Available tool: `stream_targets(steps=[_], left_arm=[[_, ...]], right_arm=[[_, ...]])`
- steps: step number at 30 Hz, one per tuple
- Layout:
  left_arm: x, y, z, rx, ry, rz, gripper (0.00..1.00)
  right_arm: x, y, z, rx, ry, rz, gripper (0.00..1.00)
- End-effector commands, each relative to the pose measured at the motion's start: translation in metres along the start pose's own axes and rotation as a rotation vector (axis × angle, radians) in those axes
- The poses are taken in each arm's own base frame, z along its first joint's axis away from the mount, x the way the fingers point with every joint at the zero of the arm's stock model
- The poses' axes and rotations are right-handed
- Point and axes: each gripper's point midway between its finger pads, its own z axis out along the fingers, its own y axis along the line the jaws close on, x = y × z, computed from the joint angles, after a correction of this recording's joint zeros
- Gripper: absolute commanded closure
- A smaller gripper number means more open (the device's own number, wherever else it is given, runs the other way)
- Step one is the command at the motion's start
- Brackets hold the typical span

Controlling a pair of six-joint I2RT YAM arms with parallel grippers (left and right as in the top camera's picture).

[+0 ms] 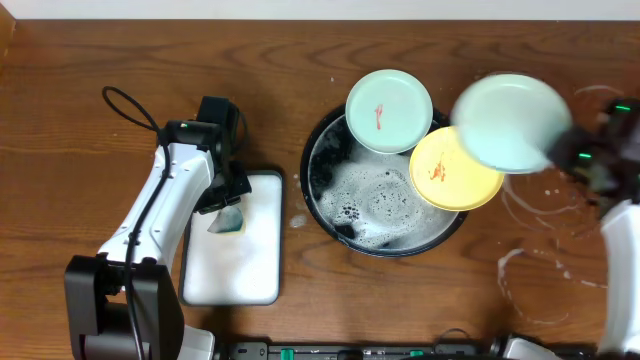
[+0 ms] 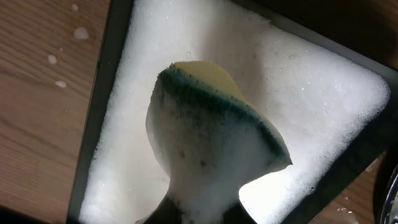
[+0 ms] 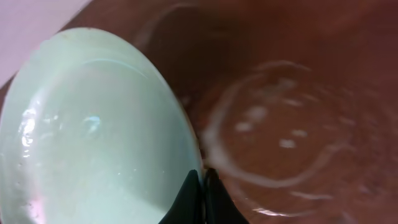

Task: Clean dirty plates on tray and stack at the side
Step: 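Carry the green plate right and set it on the table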

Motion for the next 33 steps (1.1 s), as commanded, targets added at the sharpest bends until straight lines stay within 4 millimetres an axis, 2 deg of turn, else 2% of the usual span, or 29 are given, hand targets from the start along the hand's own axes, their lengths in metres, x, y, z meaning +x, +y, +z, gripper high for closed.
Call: stream_targets(steps=[1, 5, 9, 12, 16, 17, 18, 19, 20, 23, 26, 28, 30, 33], left_arm=[[0.0, 0.002, 0.0, -0.006, 0.002, 0.014, 0.92], [0.0, 0.002, 0.0, -0.006, 0.002, 0.014, 0.92], [0.0, 0.002, 0.0, -0.006, 0.002, 0.013, 0.92], [0.0, 0.002, 0.0, -0.006, 0.001, 0.013, 0.92], [0.0, 0.002, 0.0, -0.005, 0.001, 0.013, 0.91], [0.0, 0.002, 0.0, -0.005, 0.001, 0.013, 0.92], [0.0, 0.002, 0.0, -0.005, 0.001, 0.013, 0.92], [0.0, 0.002, 0.0, -0.005, 0.002, 0.013, 0.92], [0.0, 0.002, 0.0, -0.006, 0.002, 0.013, 0.91], [0.0, 0.002, 0.0, -0.003, 0.004, 0.013, 0.92], [0.0, 0.002, 0.0, -0.003, 0.003, 0.013, 0.92], [0.0, 0.002, 0.0, -0.003, 0.003, 0.013, 0.91], [0.0, 0.002, 0.0, -0.003, 0.003, 0.013, 0.91], [0.0, 0.002, 0.0, -0.003, 0.003, 0.013, 0.92]], right_arm=[[-0.005, -0.051, 0.019, -0.023, 0.066, 0.263, 0.99], [-0.007, -0.113, 0.045, 0.037, 0.093, 0.422, 0.99], [0.005, -0.16, 0.067, 0.122, 0.128, 0.511, 0.99], [0.021, -0.178, 0.082, 0.174, 0.182, 0.515, 0.99], [0.037, -0.183, 0.098, 0.185, 0.246, 0.487, 0.99], [0.038, -0.183, 0.1, 0.185, 0.252, 0.486, 0.96], [0.037, -0.183, 0.1, 0.184, 0.248, 0.484, 0.8], [0.033, -0.179, 0.098, 0.164, 0.234, 0.476, 0.67], [0.026, -0.172, 0.096, 0.122, 0.216, 0.45, 0.59], [-0.002, -0.133, 0.08, -0.044, 0.137, 0.361, 0.48], [-0.023, -0.08, 0.051, -0.174, 0.062, 0.203, 0.46], [-0.023, -0.044, 0.035, -0.217, 0.043, 0.106, 0.46], [-0.014, -0.008, 0.024, -0.249, 0.046, -0.01, 0.47], [0.014, 0.02, 0.025, -0.164, 0.098, -0.124, 0.47]])
